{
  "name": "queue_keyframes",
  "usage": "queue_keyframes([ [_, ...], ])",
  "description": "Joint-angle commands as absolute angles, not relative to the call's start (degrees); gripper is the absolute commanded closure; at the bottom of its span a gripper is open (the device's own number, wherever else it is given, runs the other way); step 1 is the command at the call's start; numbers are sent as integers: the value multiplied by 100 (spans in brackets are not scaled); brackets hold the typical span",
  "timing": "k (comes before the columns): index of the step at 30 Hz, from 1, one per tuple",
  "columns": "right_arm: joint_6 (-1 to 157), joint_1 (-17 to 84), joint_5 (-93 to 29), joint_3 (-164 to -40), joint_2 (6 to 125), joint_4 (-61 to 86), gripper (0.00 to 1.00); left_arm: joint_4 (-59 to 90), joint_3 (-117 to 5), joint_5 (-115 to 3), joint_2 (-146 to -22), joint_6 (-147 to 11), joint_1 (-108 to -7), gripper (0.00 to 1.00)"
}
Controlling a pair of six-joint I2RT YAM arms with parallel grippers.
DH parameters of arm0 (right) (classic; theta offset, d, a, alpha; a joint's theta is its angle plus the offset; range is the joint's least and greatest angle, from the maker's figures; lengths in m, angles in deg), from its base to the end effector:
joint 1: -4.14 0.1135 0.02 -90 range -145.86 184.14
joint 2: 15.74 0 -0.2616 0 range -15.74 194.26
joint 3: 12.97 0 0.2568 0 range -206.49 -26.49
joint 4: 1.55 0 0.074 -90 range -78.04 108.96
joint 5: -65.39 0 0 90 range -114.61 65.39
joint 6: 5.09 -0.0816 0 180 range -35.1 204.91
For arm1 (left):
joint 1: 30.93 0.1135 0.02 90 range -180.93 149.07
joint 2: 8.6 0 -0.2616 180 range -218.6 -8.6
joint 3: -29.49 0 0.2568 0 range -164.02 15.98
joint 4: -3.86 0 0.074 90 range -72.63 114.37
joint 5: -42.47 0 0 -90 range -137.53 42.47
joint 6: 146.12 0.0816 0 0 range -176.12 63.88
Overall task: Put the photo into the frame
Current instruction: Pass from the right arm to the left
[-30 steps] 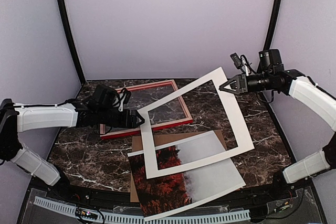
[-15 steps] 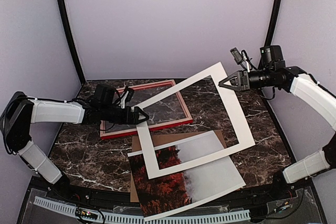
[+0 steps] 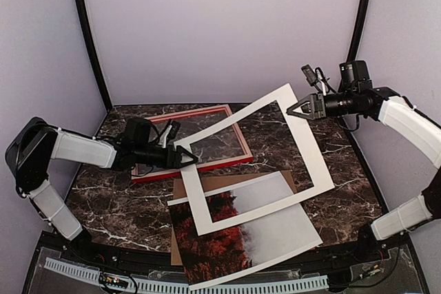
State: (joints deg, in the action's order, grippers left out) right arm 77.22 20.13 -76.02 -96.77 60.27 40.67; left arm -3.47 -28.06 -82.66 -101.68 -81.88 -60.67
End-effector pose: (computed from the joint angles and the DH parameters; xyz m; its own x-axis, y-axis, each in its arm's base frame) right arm 0.2845 0.1479 0.3315 -0.6446 -0.0979 -0.7583 -0.7117 0.4391 0.5483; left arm 0.2954 -0.2229 0.1590 -0.7372 0.0118 -0.6755 0.5836 0.5149 -0.6279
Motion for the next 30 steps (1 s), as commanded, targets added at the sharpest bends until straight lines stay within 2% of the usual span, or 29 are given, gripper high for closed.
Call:
queue_keyframes([
  [1, 7436, 1879, -7428, -9682, 6194, 3786, 100, -537, -2613, -8468, -9811, -8135, -6013, 36],
  [12, 7099, 1785, -7016, -9770, 6752, 3653, 100, -222, -2582, -8454, -9479, -8025, -5866, 59],
  [24, 6872, 2011, -6495, -10469, 7910, 3377, 100, 1271, -3441, -8183, -9419, -7709, -5383, 99],
  [30, 6519, 2296, -6111, -11341, 9015, 3188, 100, 2471, -4235, -8052, -9554, -7486, -4785, 100],
])
